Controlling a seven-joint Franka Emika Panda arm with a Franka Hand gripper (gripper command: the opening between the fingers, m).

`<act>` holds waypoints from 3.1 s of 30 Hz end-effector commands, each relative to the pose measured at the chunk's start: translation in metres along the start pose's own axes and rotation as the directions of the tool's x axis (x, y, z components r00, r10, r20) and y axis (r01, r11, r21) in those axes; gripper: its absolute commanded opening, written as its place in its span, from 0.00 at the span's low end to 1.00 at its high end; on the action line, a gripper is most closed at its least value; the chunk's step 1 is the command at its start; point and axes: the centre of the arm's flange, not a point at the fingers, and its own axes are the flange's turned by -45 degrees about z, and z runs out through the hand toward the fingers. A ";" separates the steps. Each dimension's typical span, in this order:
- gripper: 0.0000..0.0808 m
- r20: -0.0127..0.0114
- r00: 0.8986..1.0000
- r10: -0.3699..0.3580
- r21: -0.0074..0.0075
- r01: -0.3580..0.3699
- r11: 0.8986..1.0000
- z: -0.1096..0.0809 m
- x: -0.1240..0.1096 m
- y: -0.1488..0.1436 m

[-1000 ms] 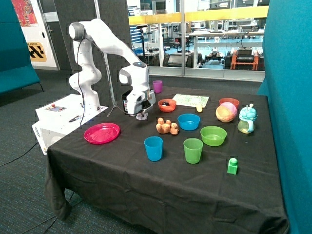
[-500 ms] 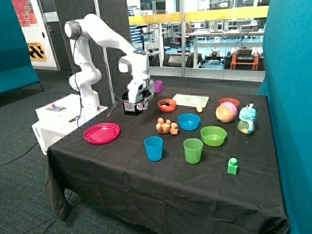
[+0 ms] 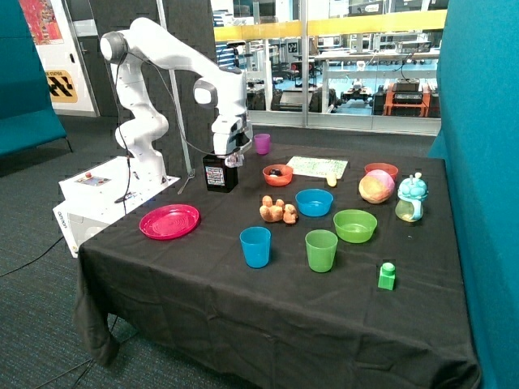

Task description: Throw away the rubbish paper

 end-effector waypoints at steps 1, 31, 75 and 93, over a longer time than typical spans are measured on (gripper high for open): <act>0.00 -0.008 0.997 -0.080 0.000 0.080 0.997 -0.015 -0.027 -0.026; 0.00 -0.008 0.977 -0.212 -0.001 0.212 0.977 0.001 -0.099 -0.080; 1.00 -0.008 0.986 -0.169 -0.001 0.169 0.986 0.020 -0.108 -0.057; 0.93 -0.008 0.983 -0.183 -0.001 0.183 0.983 0.006 -0.106 -0.066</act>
